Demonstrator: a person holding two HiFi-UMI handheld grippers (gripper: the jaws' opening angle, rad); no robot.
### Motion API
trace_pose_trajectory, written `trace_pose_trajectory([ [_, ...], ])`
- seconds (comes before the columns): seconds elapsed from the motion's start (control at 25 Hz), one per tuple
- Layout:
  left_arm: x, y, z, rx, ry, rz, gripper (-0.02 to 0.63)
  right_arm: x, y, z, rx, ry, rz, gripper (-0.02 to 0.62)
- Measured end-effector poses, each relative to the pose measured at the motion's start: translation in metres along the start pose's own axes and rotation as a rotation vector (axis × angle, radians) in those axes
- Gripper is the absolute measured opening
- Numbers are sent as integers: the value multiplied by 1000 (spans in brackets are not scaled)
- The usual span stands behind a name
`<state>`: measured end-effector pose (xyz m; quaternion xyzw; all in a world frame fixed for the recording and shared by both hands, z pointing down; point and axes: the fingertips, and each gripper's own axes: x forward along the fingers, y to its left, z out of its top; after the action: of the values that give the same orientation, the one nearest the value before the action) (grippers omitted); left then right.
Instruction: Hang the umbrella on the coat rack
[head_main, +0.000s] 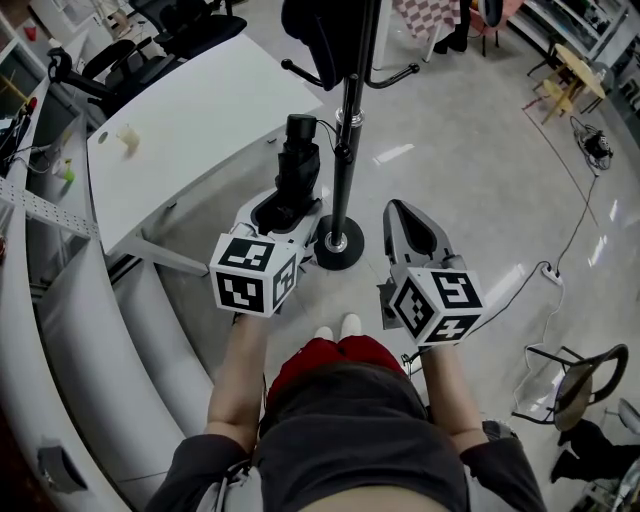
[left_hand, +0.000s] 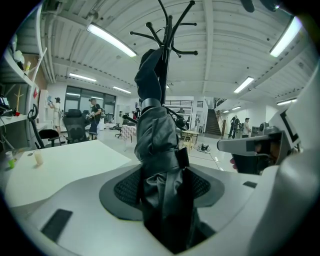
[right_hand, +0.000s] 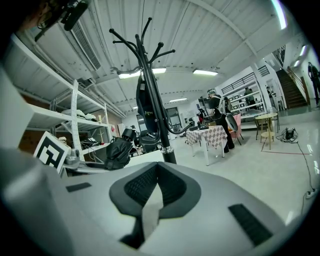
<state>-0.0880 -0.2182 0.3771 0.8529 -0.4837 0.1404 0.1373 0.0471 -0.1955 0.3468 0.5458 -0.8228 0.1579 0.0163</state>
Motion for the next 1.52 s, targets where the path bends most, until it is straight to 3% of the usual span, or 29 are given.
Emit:
trace_pose_trajectory([
  [0.84,55,20,-26,-67,74,27,239,19,-26,-10,3,46,-12,18],
  [1.52,86,21,-54,-152,81,-28,239,44,-33,-23,18,104,7,18],
])
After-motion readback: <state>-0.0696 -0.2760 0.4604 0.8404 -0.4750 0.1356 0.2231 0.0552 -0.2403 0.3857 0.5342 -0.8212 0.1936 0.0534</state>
